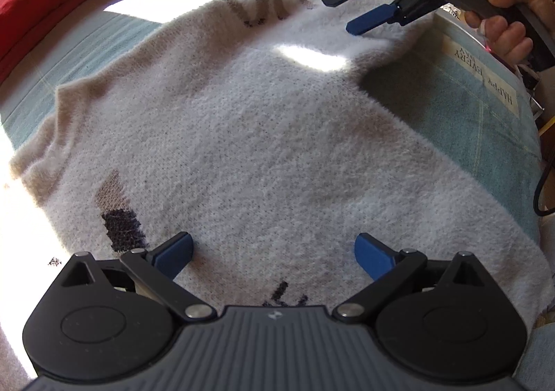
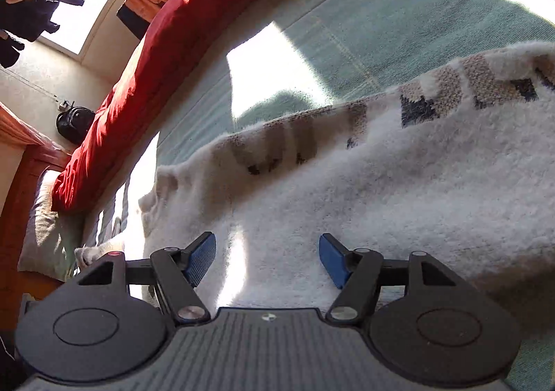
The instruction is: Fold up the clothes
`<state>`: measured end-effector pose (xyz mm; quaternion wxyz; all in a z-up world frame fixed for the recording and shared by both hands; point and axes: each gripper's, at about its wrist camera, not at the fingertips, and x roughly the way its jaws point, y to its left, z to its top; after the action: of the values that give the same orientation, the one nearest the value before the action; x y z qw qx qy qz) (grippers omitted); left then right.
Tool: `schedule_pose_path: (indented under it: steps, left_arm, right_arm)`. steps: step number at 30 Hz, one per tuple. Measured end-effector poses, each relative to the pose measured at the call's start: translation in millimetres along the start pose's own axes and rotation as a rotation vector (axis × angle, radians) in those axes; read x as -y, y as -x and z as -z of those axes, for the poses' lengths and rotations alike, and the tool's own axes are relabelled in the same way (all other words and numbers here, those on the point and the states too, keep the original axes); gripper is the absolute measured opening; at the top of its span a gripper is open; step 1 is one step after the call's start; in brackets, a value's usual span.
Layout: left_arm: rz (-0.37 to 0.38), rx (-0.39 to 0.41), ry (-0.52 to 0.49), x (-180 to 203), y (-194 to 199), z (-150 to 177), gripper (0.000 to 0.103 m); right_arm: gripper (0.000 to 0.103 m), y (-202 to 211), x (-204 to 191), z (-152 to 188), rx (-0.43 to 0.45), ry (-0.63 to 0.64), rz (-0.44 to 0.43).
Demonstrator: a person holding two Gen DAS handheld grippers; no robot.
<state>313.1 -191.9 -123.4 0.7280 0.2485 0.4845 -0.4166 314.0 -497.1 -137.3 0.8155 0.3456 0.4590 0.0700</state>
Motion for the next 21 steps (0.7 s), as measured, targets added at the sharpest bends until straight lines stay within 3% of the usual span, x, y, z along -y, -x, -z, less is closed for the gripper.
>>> schedule_pose_path:
  steps: [4,8,10,13,17,21]
  left_arm:
    - [0.002,0.004,0.01,-1,1,1,0.099]
    - [0.004,0.005,0.015,-2,1,1,0.099]
    - [0.003,0.005,0.023,-2,0,0,0.099]
    - [-0.005,0.005,0.033,-2,0,-1,0.099]
    - [-0.023,0.022,0.05,-4,6,-3,0.099]
    - [-0.07,0.056,0.067,-11,18,2,0.099]
  right_arm:
    - [0.069,23,21,-3,0.052,-0.003,0.102]
    - [0.069,63,64,-10,0.136,-0.08,0.336]
    - [0.069,78,76,-11,0.163,-0.139,0.368]
    - [0.07,67,50,-16,0.131,-0.083,0.407]
    - [0.071,24,-19,-30,0.082,0.074,0.339]
    - [0.071,-26,-81,-40,0.062,0.211,0.2]
